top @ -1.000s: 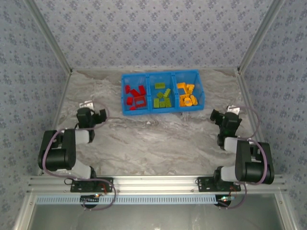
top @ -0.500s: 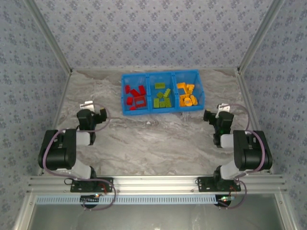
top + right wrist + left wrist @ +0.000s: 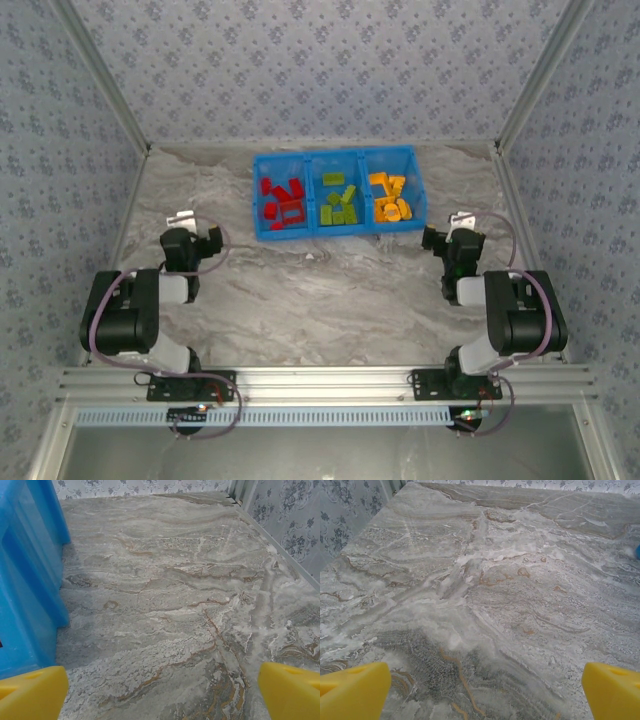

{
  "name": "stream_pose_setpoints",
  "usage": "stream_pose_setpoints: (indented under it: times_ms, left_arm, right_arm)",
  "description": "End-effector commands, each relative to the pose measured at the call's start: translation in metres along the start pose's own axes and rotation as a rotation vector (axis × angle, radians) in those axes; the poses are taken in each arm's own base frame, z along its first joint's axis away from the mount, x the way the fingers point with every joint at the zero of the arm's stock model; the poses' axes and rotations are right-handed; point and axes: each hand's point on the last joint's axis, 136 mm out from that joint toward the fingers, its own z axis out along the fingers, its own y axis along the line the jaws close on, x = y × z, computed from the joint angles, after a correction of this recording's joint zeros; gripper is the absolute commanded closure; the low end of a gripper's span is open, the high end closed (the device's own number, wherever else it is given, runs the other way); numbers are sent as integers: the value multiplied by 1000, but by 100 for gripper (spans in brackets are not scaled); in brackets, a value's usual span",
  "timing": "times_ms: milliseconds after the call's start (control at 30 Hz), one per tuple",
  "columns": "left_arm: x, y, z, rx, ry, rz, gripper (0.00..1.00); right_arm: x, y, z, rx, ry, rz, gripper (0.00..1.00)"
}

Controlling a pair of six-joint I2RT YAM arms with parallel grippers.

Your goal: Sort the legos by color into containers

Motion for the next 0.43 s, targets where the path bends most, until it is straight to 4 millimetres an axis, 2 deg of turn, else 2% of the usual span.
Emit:
stream_pose_setpoints:
  times_ms: [0, 400]
  left_arm:
    - [-12, -1, 2, -6, -38, 8, 2]
    - [-12, 0, 2, -6, -38, 8, 2]
  right_arm:
    - [-6, -1, 2, 17, -15, -20, 0]
    - [-5, 3, 3, -9, -12, -30, 0]
